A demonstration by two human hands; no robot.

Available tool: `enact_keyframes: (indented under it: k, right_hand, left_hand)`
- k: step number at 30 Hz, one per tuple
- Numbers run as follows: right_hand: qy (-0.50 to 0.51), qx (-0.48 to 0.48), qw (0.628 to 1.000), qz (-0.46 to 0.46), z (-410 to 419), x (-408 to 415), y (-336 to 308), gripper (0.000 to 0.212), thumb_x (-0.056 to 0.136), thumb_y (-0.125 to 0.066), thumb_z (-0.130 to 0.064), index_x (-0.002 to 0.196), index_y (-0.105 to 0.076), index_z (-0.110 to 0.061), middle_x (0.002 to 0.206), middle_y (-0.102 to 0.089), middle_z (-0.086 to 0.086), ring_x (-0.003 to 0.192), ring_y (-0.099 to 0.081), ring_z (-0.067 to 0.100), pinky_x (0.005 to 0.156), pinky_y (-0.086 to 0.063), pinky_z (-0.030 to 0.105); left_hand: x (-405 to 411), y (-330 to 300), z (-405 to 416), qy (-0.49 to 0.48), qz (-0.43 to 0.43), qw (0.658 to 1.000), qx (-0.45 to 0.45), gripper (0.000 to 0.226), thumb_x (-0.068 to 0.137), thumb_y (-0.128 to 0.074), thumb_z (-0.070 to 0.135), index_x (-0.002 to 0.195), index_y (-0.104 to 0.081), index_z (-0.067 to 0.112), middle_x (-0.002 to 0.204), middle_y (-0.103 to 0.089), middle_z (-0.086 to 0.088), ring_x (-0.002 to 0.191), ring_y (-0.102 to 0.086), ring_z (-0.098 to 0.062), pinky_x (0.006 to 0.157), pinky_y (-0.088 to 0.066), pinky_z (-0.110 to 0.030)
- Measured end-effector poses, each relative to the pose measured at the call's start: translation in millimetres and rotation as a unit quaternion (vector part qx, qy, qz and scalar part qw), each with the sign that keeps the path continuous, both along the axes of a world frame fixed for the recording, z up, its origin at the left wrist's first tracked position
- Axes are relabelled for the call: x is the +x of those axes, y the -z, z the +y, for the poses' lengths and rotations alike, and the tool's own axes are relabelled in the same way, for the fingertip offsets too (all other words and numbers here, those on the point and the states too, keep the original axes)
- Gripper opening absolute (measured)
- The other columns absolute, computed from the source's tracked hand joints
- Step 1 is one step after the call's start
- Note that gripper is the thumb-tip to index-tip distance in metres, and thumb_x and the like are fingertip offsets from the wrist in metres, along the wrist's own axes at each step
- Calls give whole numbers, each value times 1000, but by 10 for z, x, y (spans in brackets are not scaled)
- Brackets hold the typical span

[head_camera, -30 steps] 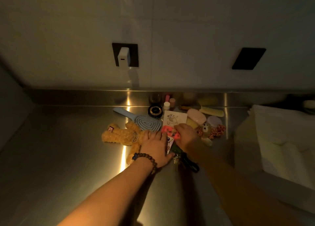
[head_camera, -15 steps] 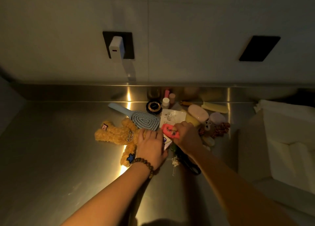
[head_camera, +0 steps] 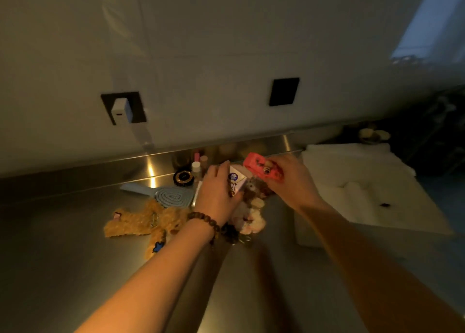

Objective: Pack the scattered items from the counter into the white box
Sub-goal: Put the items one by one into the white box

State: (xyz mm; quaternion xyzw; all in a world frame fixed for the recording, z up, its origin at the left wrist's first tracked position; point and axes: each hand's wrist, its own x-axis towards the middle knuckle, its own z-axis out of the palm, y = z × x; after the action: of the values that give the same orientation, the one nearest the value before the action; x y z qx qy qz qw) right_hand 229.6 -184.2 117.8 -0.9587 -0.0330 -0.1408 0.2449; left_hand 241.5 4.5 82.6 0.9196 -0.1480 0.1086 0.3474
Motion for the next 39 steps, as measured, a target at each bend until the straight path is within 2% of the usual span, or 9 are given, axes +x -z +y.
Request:
enact_keyframes:
  k: [6, 10, 19, 23, 28, 33, 35, 37, 39]
  right_hand:
    - [62, -45, 997, -4, -1028, -270, -288, 39, 75, -71, -21, 112, -65, -11, 97, -60, 13, 91, -57, 28, 77, -39, 31]
    - [67, -95, 992, 43, -1831, -204, -98, 37, 78, -70, -27, 112, -63, -14, 99, -56, 6, 93, -55, 25, 77, -37, 29]
    - [-93, -135, 966, 202, -2536, 384, 586, 28, 88, -60, -34, 106, -65, -14, 107, -57, 7, 101, -55, 23, 87, -42, 29]
    - [-141, -106, 960, 217, -2491, 493, 846, 23, 91, -59, -29, 107, -62, -13, 103, -56, 0, 94, -54, 12, 82, -38, 11]
    - [-141, -171, 947, 233, -2428, 583, 1009, 33, 92, -55, -34, 118, -58, -14, 121, -57, 7, 111, -52, 21, 99, -39, 33]
    - [-236, -220, 938, 129, -2506, 532, 1133, 52, 91, -56, -27, 140, -38, -28, 145, -40, 3, 131, -37, 23, 109, -31, 39]
    - [-300, -263, 910, 110, -2553, 500, 1221, 59, 93, -52, -26, 146, -27, -29, 154, -27, 2, 140, -25, 22, 113, -20, 40]
    - [-334, -318, 875, 147, -2585, 486, 1307, 65, 96, -45, -30, 150, -10, -22, 159, -7, 4, 145, -6, 22, 112, -3, 37]
    - [-327, -318, 864, 211, -2610, 507, 1340, 69, 97, -40, -34, 150, 3, -22, 159, 8, 2, 145, 5, 21, 110, 2, 36]
  left_hand:
    - [-69, -233, -769, 29, -13, 999, 32, 59, 77, -71, 35, 124, -46, 11, 117, -50, -8, 110, -46, -25, 93, -41, -35]
    - [34, -274, -1252, 43, -33, 997, 53, 61, 75, -72, 33, 126, -45, 13, 120, -49, -7, 112, -44, -23, 95, -41, -34]
    - [233, -133, -1960, -49, -17, 997, 65, 59, 76, -71, 41, 125, -46, 19, 118, -49, -4, 106, -48, -20, 82, -37, -25]
    - [192, -59, -1911, -80, 15, 995, 66, 64, 74, -72, 40, 128, -43, 21, 123, -46, -1, 107, -46, -15, 83, -40, -26]
    - [160, -32, -1832, -69, 25, 995, 74, 66, 72, -73, 44, 128, -44, 22, 118, -48, 1, 102, -45, -13, 79, -41, -24]
    - [176, -40, -1808, -55, 19, 995, 79, 67, 74, -73, 43, 130, -42, 22, 122, -48, 1, 104, -44, -11, 79, -39, -22]
    - [197, -55, -1809, -57, 15, 995, 81, 69, 73, -73, 41, 131, -41, 22, 122, -47, 2, 104, -43, -10, 78, -36, -19]
    - [219, -71, -1809, -52, 4, 995, 83, 69, 72, -73, 39, 131, -41, 21, 121, -48, 1, 102, -40, -6, 74, -32, -13]
    - [232, -82, -1806, -46, -2, 995, 89, 69, 72, -74, 36, 131, -41, 20, 120, -48, 2, 101, -39, -4, 70, -28, -8]
